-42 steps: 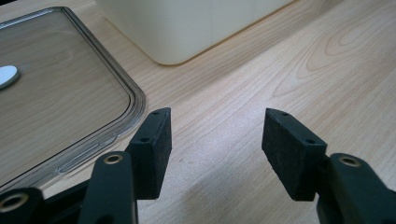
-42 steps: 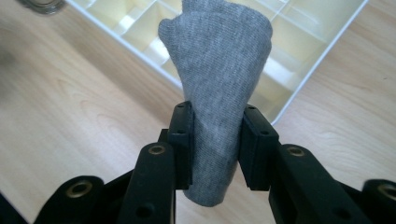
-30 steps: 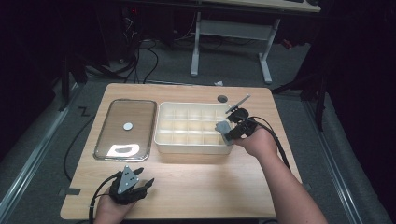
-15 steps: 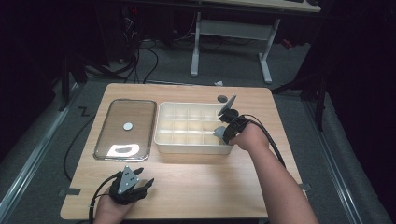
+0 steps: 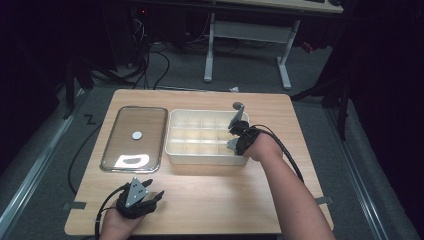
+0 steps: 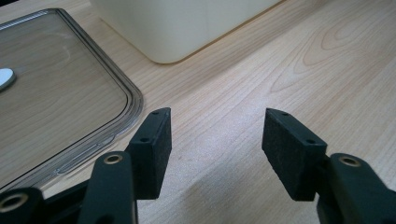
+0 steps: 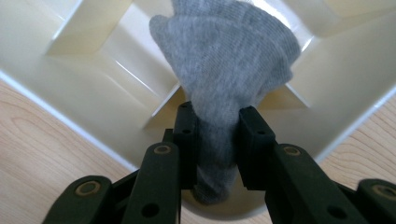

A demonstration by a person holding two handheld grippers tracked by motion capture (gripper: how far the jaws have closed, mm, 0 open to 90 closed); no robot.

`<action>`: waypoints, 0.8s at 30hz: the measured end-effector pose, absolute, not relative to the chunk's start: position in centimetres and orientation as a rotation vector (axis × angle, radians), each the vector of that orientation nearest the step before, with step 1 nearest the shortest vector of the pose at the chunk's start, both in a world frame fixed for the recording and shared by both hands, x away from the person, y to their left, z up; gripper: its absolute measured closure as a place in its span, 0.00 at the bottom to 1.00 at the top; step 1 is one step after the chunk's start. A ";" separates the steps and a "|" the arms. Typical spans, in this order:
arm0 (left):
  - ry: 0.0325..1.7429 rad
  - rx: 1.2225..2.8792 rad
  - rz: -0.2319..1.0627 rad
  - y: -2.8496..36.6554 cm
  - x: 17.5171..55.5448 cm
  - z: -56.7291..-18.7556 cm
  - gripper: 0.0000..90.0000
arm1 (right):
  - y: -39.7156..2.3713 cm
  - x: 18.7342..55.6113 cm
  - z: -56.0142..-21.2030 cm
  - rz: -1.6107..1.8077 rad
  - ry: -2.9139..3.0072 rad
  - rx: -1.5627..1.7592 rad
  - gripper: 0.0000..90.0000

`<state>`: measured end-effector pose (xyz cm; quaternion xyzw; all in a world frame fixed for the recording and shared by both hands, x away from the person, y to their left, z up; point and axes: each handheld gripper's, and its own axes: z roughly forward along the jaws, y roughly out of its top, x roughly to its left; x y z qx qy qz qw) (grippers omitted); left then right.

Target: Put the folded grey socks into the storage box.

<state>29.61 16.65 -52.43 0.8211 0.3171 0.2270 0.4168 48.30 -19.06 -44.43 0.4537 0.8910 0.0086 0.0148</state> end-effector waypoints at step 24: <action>0.791 2.069 0.567 16.6 29.6 -52.5 0.48 | -19.1 48.3 -46.6 0.010 2.768 1.443 0.81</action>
